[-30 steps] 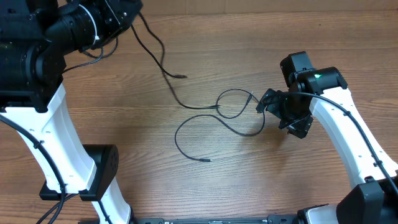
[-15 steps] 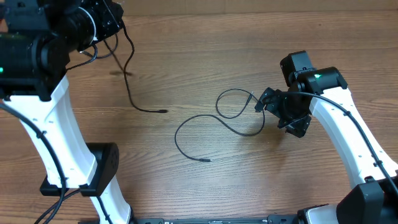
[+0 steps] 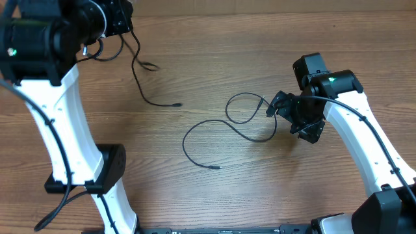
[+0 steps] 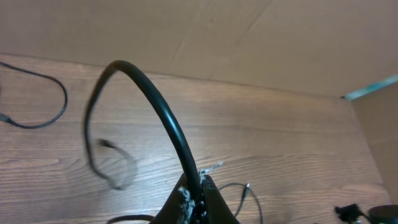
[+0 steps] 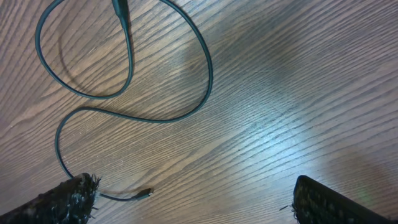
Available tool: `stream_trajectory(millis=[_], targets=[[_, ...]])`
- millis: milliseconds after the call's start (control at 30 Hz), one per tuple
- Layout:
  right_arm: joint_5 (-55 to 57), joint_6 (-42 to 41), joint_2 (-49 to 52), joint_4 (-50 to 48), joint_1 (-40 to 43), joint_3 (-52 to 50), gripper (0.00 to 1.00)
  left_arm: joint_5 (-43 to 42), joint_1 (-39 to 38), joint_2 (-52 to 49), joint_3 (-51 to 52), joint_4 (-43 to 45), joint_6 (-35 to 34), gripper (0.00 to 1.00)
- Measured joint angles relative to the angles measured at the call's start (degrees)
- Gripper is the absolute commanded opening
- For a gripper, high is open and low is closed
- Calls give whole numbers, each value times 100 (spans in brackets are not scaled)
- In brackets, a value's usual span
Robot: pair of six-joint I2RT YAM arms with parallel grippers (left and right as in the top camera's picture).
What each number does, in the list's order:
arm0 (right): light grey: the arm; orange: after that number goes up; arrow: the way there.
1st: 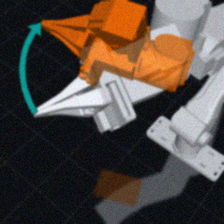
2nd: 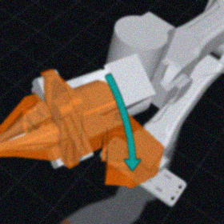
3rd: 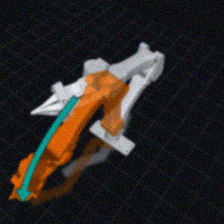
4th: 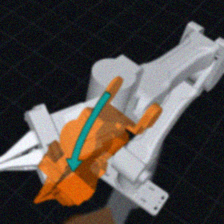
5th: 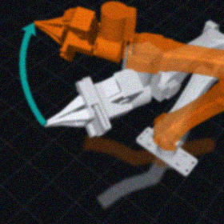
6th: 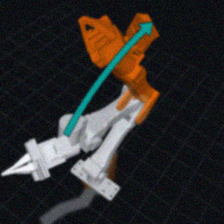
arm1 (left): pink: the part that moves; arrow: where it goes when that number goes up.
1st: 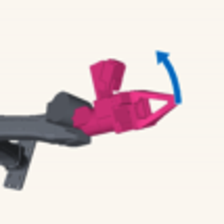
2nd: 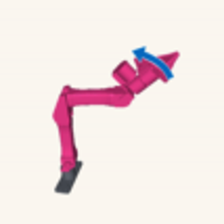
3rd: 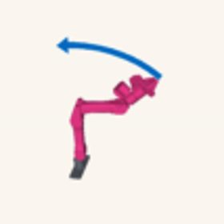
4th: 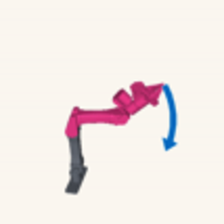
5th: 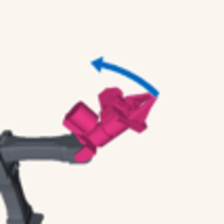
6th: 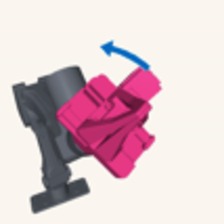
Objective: Untangle cables
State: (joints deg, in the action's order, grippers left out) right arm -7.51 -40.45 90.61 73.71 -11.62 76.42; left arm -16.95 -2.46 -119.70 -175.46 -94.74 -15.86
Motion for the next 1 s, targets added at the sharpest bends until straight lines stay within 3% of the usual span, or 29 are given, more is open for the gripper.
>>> stream_trajectory(millis=[467,1000], targets=[[0,-2,0,0,0,0,100,-748,31,-610,37,122,149,4],[0,-2,0,-2,0,0,100,9,946,-610,721,-144,118,4]])
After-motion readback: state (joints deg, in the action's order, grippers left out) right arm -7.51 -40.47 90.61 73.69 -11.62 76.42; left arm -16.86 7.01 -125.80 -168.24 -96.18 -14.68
